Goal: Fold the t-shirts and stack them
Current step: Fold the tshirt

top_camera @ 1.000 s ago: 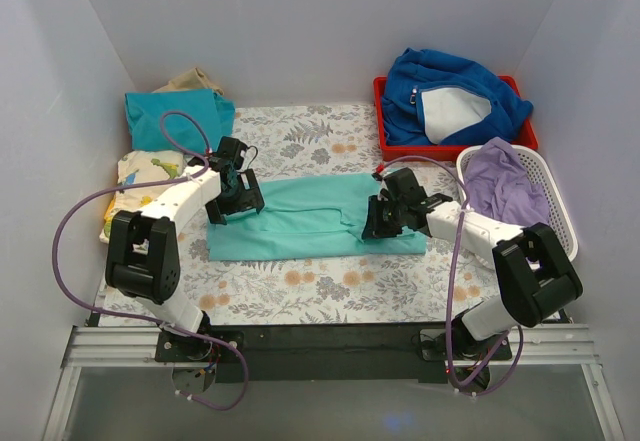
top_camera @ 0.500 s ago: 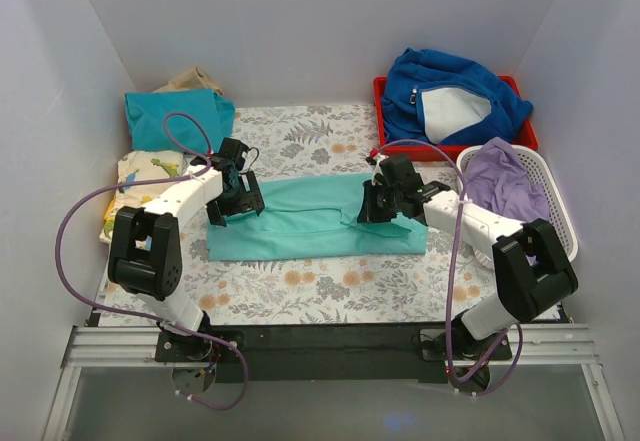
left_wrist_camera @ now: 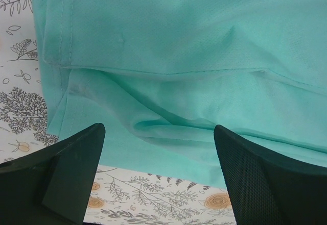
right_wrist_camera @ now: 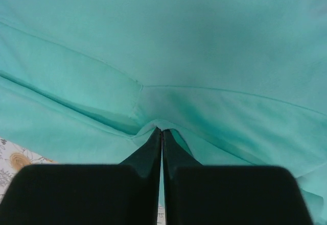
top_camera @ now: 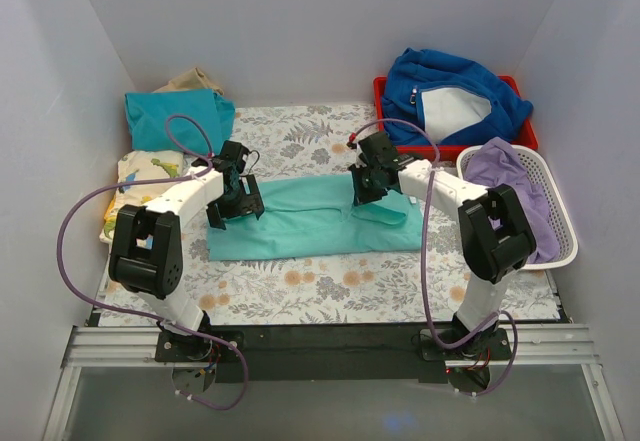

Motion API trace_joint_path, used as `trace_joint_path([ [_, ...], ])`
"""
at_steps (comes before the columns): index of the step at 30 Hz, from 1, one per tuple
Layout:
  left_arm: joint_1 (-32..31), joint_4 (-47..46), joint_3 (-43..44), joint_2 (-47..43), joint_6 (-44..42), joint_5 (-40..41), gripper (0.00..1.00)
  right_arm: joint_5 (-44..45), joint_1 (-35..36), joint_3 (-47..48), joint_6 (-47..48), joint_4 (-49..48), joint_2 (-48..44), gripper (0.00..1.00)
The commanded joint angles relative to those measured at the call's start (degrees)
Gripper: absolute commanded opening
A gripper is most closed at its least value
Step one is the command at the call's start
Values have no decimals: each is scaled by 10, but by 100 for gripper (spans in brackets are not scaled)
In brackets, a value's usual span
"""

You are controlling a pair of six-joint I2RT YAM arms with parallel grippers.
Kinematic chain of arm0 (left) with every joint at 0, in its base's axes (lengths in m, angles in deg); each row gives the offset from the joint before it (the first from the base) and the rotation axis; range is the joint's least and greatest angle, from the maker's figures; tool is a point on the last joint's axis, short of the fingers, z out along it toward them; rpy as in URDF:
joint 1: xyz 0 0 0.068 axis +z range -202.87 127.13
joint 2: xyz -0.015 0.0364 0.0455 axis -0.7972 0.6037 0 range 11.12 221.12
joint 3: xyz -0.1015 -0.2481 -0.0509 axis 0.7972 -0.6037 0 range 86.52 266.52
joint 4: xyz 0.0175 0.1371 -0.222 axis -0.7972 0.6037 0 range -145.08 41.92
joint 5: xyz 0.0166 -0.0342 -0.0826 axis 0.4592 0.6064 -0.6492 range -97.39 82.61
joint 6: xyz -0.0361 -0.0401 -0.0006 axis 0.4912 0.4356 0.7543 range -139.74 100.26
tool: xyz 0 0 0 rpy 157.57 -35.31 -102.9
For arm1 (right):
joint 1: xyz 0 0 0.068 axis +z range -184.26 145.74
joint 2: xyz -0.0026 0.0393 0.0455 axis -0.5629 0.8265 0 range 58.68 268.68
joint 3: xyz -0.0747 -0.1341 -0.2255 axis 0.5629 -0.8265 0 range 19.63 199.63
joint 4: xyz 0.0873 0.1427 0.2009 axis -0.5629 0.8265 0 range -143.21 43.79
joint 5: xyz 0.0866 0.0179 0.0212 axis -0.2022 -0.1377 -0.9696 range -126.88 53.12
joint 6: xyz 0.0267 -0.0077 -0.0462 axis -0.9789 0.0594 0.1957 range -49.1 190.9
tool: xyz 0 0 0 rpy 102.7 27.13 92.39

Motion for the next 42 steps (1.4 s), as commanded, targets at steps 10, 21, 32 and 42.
trace_joint_path([
  [10, 2, -5, -28, -19, -4, 8, 87, 130, -3, 220, 124, 155, 93, 39],
  [21, 2, -41, 7, -61, -23, -33, 88, 142, -27, 28, 69, 114, -91, 42],
  [32, 2, -150, 128, 63, -54, -106, 95, 71, -48, -88, -5, 3, -102, 42],
  [42, 2, -154, 50, 96, -29, -115, 94, 69, -61, -63, -4, -20, -31, 42],
])
